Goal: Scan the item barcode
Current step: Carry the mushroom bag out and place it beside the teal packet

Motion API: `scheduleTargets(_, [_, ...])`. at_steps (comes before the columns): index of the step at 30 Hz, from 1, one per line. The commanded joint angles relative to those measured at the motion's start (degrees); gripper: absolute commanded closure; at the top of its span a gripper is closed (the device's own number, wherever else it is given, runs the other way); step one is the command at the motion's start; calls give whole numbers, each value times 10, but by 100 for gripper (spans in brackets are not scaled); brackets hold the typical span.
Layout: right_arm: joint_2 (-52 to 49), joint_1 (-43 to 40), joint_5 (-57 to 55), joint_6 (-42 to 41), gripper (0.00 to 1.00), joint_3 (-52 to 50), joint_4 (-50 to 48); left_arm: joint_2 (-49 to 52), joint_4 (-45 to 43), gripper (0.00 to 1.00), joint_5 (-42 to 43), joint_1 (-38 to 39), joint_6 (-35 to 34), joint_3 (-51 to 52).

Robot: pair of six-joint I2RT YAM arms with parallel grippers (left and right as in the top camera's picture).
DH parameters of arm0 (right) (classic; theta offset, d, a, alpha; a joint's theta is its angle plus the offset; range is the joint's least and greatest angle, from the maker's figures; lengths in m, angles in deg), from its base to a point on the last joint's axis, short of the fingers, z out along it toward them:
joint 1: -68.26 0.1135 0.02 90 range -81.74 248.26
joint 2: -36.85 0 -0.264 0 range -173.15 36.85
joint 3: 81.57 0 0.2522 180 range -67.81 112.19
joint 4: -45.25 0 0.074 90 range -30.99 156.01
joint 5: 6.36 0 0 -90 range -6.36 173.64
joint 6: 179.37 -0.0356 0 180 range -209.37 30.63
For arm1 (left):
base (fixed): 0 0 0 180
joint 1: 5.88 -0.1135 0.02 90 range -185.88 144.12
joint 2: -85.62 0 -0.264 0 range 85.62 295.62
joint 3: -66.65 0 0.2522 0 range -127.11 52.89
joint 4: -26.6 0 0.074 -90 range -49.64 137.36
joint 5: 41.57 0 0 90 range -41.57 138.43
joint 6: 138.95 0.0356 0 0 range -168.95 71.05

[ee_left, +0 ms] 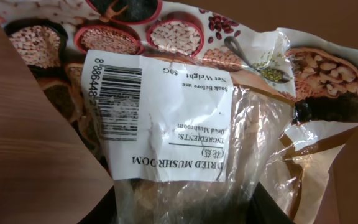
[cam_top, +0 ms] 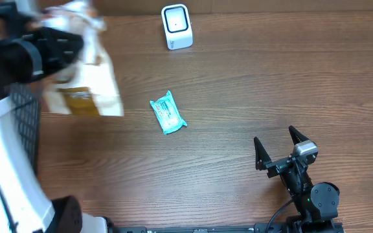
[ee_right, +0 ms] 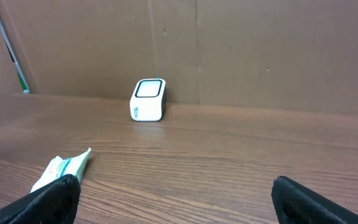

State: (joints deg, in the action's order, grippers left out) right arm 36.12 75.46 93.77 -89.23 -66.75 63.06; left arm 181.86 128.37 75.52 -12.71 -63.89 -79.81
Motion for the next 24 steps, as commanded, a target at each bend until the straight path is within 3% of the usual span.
scheduleTargets(1, [6, -2, 0, -2, 0, -6, -3, 41, 0, 96, -48, 93, -6, -5])
scheduleTargets(11, [6, -2, 0, -2, 0, -6, -3, 196, -15, 95, -113, 265, -93, -5])
scheduleTargets(17, [6, -2, 0, -2, 0, -6, -3, 304, -17, 96, -116, 310, -235, -5])
scheduleTargets(24, [6, -2, 0, -2, 0, -6, -3, 394, -22, 96, -90, 331, -320, -5])
